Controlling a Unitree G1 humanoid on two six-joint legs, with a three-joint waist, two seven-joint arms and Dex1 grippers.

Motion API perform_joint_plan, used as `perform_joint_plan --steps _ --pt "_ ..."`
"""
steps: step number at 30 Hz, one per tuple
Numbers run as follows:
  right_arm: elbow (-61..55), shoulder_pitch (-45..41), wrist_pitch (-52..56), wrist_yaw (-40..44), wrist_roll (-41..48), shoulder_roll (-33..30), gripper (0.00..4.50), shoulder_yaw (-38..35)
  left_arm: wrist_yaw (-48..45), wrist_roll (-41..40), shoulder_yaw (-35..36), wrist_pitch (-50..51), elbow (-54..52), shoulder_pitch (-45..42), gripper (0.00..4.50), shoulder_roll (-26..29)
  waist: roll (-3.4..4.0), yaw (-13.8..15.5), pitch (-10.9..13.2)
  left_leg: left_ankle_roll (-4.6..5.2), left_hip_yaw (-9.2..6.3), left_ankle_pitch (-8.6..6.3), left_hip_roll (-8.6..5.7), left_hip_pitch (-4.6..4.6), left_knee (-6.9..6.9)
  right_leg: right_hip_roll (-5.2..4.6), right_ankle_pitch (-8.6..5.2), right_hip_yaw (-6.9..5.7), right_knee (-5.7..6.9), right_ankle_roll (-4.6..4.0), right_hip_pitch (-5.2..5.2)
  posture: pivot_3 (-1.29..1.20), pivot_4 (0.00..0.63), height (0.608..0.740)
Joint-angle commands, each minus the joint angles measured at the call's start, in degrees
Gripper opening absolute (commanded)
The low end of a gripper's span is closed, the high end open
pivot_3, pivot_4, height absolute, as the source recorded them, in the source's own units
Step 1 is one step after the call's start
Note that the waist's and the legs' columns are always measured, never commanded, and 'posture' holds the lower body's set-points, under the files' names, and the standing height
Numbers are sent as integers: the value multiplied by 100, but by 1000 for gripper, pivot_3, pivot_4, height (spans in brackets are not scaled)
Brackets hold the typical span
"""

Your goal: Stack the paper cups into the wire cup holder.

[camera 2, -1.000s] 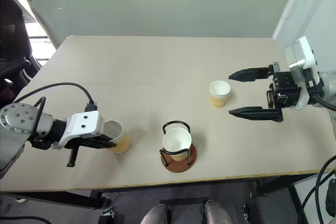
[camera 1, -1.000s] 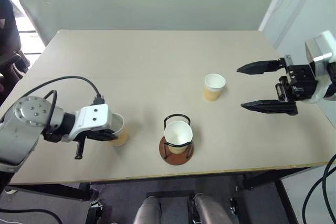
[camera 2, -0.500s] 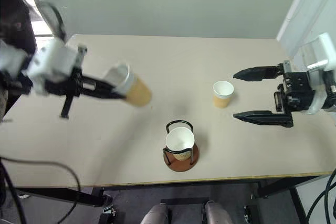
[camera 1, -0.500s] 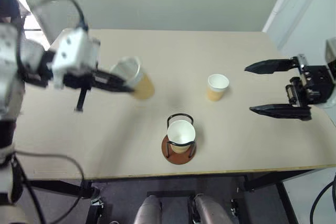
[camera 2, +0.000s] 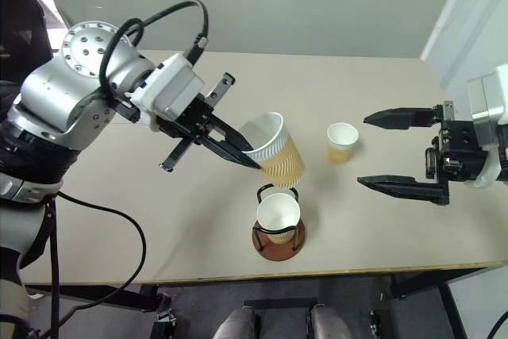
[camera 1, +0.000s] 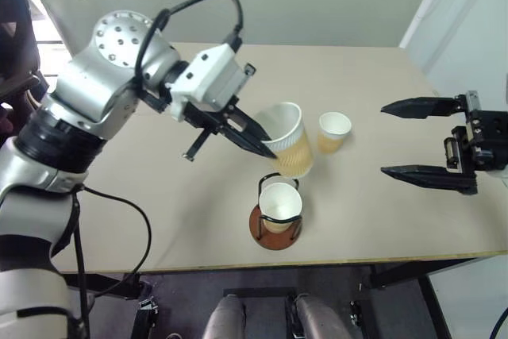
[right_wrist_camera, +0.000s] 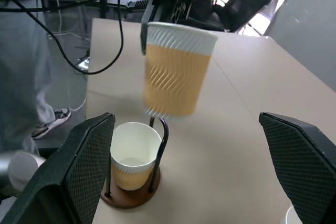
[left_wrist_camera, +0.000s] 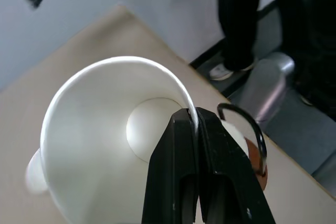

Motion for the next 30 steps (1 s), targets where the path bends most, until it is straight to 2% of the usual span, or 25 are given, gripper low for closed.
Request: perform_joint_plan --steps 1,4,11,16,20,24,27,30 --pt "-217 110 42 -179 158 -166 4500 -440 -238 -208 -604 -466 -39 -287 49 112 0 -1 0 2 4 -1 0 1 1 -1 -1 5 -2 4 1 0 150 740" --pt "-315 262 64 -274 203 -194 4500 -549 -238 -230 -1057 -754 57 -430 49 187 0 -2 0 15 17 -8 -5 4 1 6 -6 40 -1 28 2 0 150 740" --pt "-369 354 31 -426 239 -245 4500 -529 -238 -330 -1611 -1109 98 -584 49 245 0 -5 0 51 29 -29 -41 3 18 6 -20 100 -1 75 2 0 150 740" --pt "-404 447 41 -336 276 -337 4500 -575 -238 -392 -1769 -1225 65 -618 49 289 2 6 1 89 28 -51 -54 -8 60 -18 -29 104 1 96 12 0 150 740" --pt "-259 568 107 -292 458 -423 4500 -994 -238 -415 -1788 -1234 -16 -611 49 316 4 7 2 109 33 -63 -75 -15 80 -46 -29 102 1 109 12 0 150 740" --pt "-92 1544 48 297 -150 -666 4500 -1822 -238 -423 -1771 -1218 -70 -605 49 328 4 48 2 124 37 -72 -87 -27 90 -69 -35 96 -2 117 14 0 150 740" --pt "-11 2294 34 731 -536 -717 4500 -2529 -238 -425 -1780 -1221 -50 -619 49 301 4 67 2 138 50 -81 -90 -31 95 -79 -52 98 -5 89 12 0 150 740" --pt "-216 3271 -322 1369 -1228 -693 4500 -2828 -238 -384 -1827 -1264 49 -655 49 219 4 71 2 147 66 -87 -89 -33 93 -81 -59 100 -7 81 12 0 150 740"
